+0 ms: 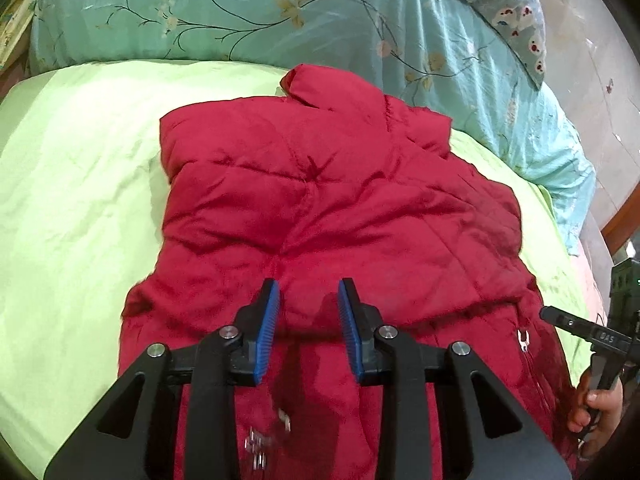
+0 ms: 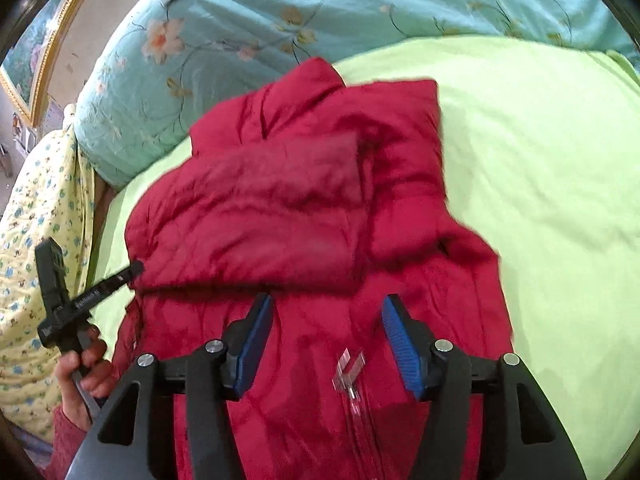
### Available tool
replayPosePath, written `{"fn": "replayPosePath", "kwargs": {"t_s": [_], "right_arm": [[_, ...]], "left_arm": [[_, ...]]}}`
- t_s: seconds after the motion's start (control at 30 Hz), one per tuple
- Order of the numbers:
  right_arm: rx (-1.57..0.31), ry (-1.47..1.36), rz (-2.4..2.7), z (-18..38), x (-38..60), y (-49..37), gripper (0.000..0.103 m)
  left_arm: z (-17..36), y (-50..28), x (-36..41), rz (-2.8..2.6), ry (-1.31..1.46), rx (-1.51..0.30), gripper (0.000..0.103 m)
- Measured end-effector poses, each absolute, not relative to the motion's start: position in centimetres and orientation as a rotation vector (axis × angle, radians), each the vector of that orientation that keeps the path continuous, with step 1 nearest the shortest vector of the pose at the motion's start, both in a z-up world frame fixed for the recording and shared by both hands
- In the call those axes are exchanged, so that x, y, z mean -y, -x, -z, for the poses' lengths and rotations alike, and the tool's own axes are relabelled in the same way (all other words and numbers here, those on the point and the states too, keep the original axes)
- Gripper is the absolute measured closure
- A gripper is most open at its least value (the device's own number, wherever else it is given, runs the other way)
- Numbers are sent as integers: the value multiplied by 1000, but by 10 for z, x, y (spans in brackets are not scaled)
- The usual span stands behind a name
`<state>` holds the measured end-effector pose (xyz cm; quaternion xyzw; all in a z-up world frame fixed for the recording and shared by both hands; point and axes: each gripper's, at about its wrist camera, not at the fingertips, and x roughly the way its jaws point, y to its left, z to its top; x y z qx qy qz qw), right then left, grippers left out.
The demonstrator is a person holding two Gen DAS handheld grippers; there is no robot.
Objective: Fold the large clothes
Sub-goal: 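Move both tools to the jacket hem and grasp it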
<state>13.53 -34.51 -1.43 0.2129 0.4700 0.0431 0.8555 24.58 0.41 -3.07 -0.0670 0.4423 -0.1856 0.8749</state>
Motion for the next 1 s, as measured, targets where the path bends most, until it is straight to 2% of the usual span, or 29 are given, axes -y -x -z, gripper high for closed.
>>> {"fn": "replayPosePath", "kwargs": {"t_s": [0.3, 0.37, 0.5, 0.8, 0.87, 1.0], "right_arm": [[-988, -445, -91, 2, 350, -84, 43], [-985, -424, -84, -3, 350, -72, 40], [-968, -332, -15, -14, 352, -45, 28], [-1037, -281, 56, -5, 352, 7, 22], [-1063, -265, 58, 1, 345, 14, 22], [-1119, -222, 63, 14, 334, 23, 22]], "left_arm": [[30, -197, -35, 365, 155, -954, 75], [31, -185, -45, 354, 168, -962, 75], [35, -159, -63, 345, 172, -974, 75], [41, -109, -96, 296, 164, -991, 61], [42, -101, -101, 292, 176, -990, 55], [46, -89, -109, 286, 183, -1001, 52]]}}
